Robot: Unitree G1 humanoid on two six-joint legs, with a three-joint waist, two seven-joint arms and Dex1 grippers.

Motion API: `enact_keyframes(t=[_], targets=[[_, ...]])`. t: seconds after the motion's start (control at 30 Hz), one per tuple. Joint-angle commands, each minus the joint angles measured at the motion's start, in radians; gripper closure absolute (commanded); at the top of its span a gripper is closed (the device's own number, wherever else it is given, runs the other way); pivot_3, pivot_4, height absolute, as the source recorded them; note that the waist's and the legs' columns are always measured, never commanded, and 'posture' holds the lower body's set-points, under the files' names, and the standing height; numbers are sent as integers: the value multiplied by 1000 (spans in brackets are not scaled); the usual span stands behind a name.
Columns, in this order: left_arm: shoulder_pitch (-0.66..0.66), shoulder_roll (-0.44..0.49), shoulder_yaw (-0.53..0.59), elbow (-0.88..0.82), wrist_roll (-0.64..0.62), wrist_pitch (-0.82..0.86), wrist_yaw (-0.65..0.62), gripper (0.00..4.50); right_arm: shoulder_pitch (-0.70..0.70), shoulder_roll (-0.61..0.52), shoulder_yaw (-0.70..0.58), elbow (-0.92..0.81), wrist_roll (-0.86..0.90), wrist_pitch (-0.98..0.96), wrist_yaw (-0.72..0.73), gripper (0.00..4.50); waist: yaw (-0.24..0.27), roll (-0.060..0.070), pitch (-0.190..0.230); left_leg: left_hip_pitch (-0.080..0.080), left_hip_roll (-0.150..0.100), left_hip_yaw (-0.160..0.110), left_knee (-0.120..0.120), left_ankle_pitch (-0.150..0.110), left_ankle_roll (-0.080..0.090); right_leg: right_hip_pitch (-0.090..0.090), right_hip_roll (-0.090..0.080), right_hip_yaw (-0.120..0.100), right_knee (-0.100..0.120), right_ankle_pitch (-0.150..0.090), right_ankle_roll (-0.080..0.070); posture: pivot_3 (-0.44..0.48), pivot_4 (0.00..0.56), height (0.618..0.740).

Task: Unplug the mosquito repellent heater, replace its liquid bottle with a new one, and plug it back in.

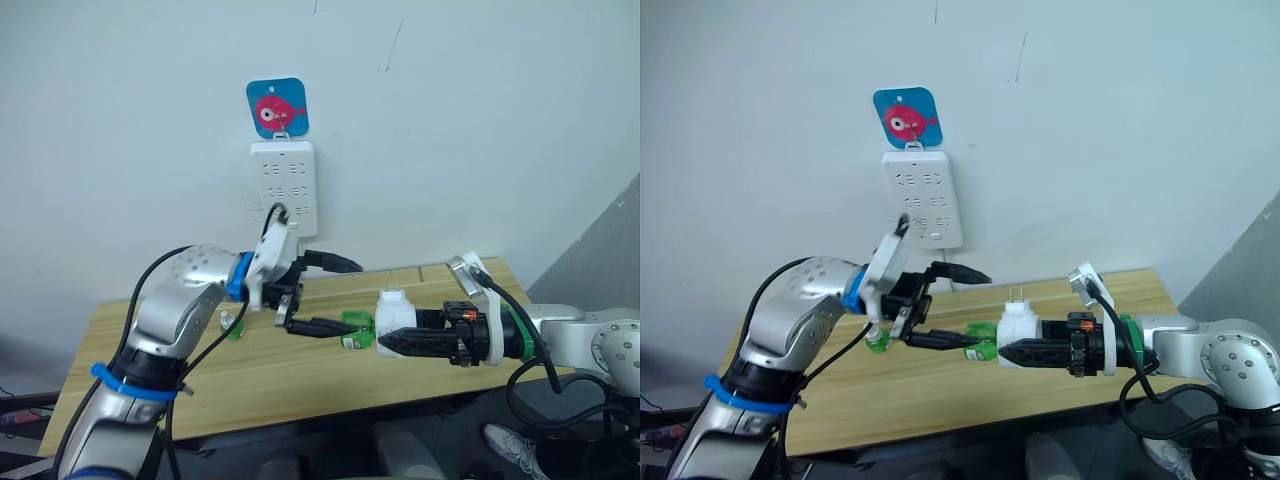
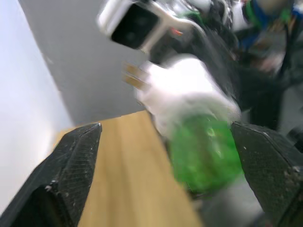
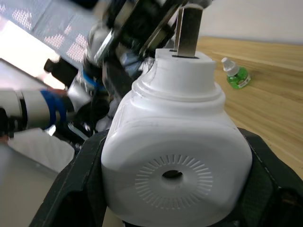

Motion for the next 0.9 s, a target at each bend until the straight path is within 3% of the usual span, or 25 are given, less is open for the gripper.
enact_keyframes(t=[0.03,0.23,0.47,0.7,0.8,0.9], targets=[[40,-38,74,15,39,-224,25,22,-9,0,-50,20,79,-16,-32,1449,4,0,0,0,0,0,0,0,0,1,0,0,0,0,0,-157,91,740],[109,-55,47,10,61,-291,52,22,-27,11,-55,47,104,-17,-70,1449,7,-1,0,-1,0,1,1,0,0,2,1,0,-1,0,1,-154,90,740],[14,-202,-20,147,178,-475,146,22,-48,36,-38,32,120,-17,-106,1449,21,-1,0,-2,-1,1,1,0,0,2,2,0,-1,0,2,-164,88,740],[-46,-220,-36,203,163,-542,147,22,-45,47,-38,17,127,-18,-129,1449,20,-1,0,-2,0,2,1,0,0,2,2,0,-1,0,2,-178,86,740],[-44,-206,-41,194,142,-536,128,622,-42,47,-39,14,127,-18,-133,1449,20,-1,0,-2,0,1,1,0,0,2,2,0,-1,0,2,-178,85,740],[-30,-197,-55,203,155,-542,121,1500,-44,49,-37,13,128,-22,-136,1449,20,-1,0,-2,0,2,1,0,0,2,3,-1,-1,0,2,-176,83,740]])
